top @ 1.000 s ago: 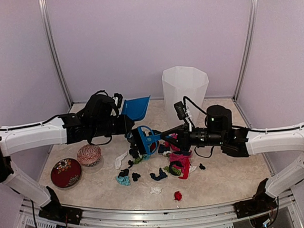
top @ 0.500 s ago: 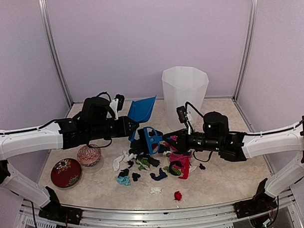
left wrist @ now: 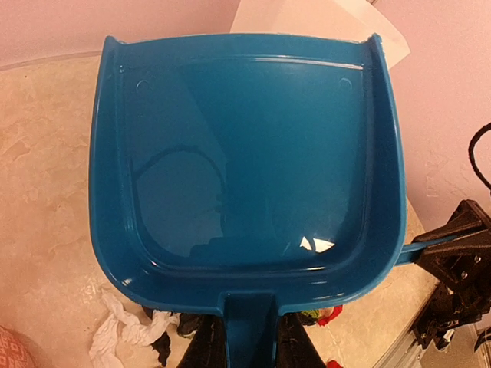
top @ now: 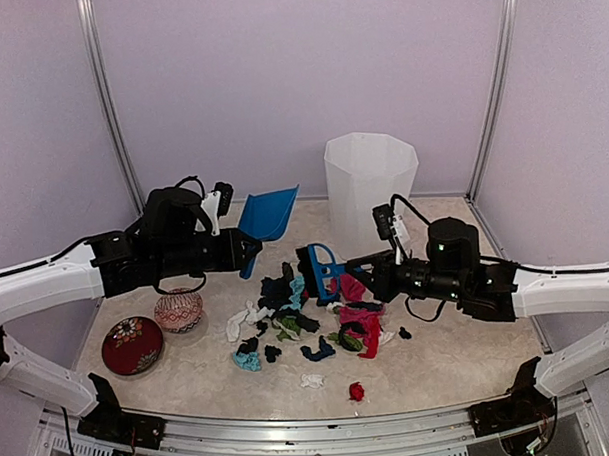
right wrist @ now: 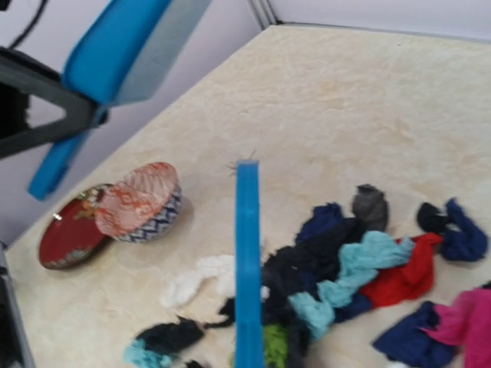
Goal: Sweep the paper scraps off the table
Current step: Place the dustpan at the center of the board.
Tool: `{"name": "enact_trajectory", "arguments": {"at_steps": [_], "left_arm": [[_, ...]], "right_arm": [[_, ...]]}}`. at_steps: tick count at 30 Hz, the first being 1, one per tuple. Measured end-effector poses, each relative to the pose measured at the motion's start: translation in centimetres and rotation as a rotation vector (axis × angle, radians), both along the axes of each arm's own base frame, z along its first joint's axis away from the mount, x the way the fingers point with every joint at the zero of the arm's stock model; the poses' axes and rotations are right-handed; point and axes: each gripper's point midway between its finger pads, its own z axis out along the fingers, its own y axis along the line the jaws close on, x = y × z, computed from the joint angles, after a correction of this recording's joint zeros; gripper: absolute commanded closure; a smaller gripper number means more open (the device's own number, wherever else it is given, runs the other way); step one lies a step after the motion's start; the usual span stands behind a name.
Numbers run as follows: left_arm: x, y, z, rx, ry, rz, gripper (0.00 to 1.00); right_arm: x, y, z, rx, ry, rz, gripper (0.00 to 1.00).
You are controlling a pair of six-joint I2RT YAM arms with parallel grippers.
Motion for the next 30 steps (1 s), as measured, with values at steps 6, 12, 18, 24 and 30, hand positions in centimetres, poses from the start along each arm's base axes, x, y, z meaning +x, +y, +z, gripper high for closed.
{"name": "enact_trajectory", "arguments": {"at_steps": [6,12,18,24,30], "left_arm": [[-2.6,1.3,-0.8,0.070,0.043,-0.025,1.00],[-5.9,2.7,-4.0,0.157,0.113,-0.063,1.00],[-9.9,1.3,-6.9,0.265,0.162,-0.174,1.00],[-15.0,-0.7,-10.4,0.390,0.217,-0.315,1.00],[-18.7,-0.6,-13.9,0.523,0.289,-0.353,1.00]], "right_arm": [[-0.2,-1.5,-0.1,-0.077,-0.038,-0.023,1.00],[-0.5,-3.2,0.9,-0.128,-0.103,-0.051,1.00],[0.0,-5.5,1.3,-0.197,-0.145,-0.133,1.00],[0.2,-6.9,1.4,-0.223,-0.147,-0.179,1.00],[0.2,-7.0,1.1,-0.235,-0.140,-0.183,1.00]]}}
